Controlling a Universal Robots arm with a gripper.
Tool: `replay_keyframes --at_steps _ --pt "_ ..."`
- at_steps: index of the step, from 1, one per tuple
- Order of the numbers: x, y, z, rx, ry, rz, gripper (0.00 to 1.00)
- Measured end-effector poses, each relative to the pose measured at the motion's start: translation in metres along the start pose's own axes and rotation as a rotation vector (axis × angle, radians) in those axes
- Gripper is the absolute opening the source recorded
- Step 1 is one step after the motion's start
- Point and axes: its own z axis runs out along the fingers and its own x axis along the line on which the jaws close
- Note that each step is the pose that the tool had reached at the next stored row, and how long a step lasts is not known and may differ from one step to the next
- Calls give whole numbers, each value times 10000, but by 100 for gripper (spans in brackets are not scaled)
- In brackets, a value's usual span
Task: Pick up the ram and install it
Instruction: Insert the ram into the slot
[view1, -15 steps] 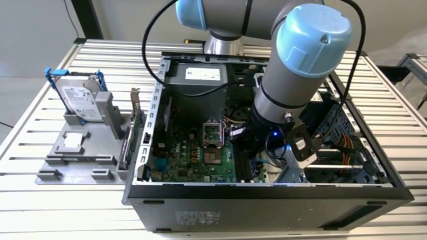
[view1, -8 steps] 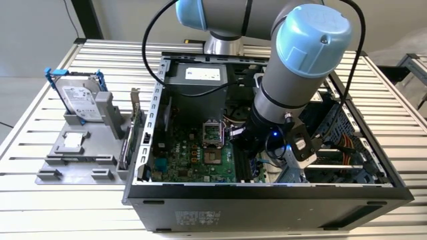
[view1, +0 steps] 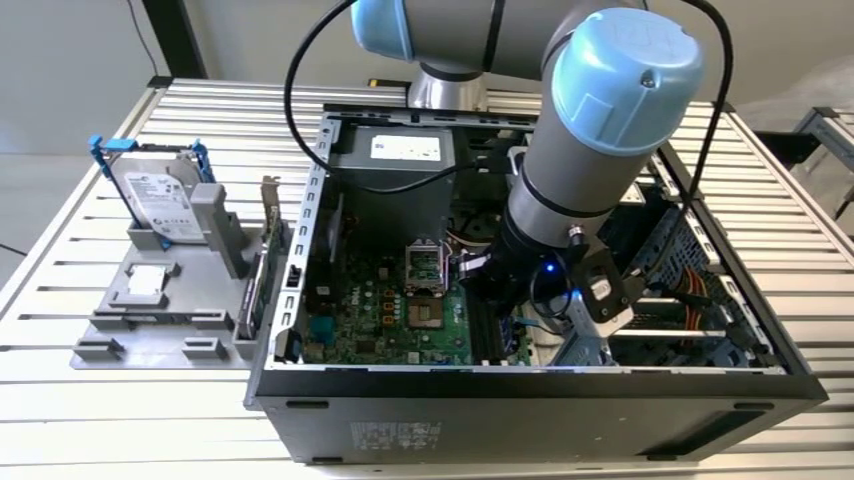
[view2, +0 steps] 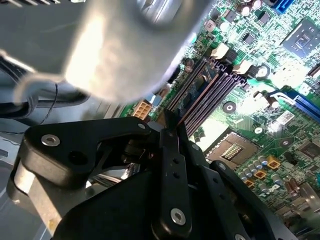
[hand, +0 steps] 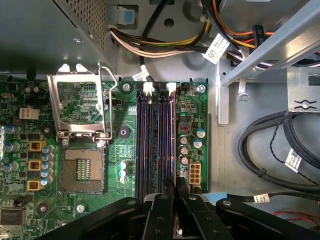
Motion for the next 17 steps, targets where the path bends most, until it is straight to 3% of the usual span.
replay_keyframes --at_steps 12,17 --pt "21 0 -1 -1 -26 234 0" --pt "22 -4 27 1 -26 238 0"
